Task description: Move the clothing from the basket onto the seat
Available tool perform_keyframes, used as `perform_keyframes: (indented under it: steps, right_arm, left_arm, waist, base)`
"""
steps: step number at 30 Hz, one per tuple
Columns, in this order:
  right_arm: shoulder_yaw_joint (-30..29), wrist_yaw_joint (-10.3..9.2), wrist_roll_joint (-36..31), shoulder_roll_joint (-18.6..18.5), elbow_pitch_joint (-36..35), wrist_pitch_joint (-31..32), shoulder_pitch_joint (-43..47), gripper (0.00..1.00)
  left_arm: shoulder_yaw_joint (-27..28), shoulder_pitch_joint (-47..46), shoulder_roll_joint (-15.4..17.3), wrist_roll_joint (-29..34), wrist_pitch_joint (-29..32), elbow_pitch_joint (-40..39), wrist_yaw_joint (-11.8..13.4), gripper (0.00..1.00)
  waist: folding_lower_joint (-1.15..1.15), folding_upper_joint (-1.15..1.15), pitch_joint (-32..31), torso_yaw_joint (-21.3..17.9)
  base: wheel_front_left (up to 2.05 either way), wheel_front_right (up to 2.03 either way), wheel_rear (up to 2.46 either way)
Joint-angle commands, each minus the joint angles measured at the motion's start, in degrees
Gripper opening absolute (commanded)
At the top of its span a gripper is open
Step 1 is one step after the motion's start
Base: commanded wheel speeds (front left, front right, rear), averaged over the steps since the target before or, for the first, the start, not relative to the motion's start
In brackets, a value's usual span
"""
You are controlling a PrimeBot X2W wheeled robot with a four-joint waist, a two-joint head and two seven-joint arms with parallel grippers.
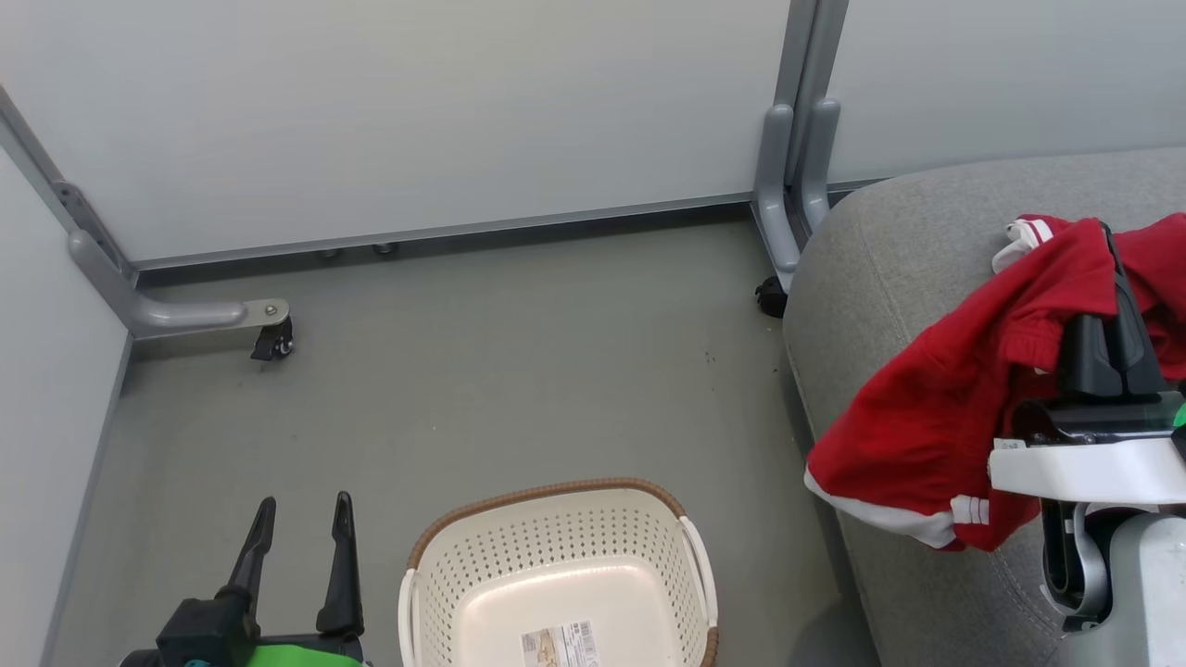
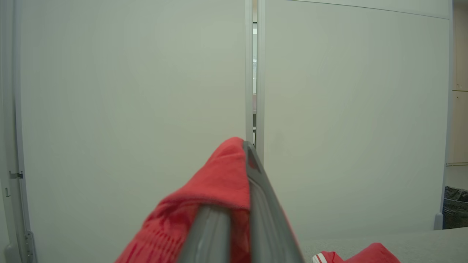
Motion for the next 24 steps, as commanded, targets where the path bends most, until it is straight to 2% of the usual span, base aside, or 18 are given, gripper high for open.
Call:
perform_keyframes:
  steps: [1,12,16,24]
  right_arm:
    - [0.07,-0.08,0.37,-0.14,0.06,-0.02,-0.3,0.0]
    - [-0.63,-0.08,-0.76,-0.14,-0.67,-0.02,-1.02,0.0]
    - [-0.91,-0.08,-1.46,-0.13,-1.02,-0.02,-1.23,0.0]
    - [-0.97,-0.08,-2.98,-0.14,-2.46,-0.02,-3.56,0.0]
  left_arm:
    - [-0.25,0.78,0.11,-0.22,0.03,-0.19,0.21,1.0]
    - [-0.4,1.22,0.1,-1.39,0.03,-0.54,0.33,1.0]
    - [-0.86,1.2,0.1,-1.59,0.03,-0.89,0.22,1.0]
    - [-1.17,-0.32,0.11,-1.13,0.03,-1.92,0.05,1.0]
  waist:
    - [0.0,0.0,-0.08,-0.04]
    - [0.0,0.0,-0.43,-2.11]
    - [0.0,0.0,-0.05,-4.88]
    - [0.0,0.0,1.76,-14.19]
  base:
    - [0.0,0.0,0.0]
    - [0.0,0.0,0.0]
    - [0.0,0.0,0.0]
    - [0.0,0.0,0.0]
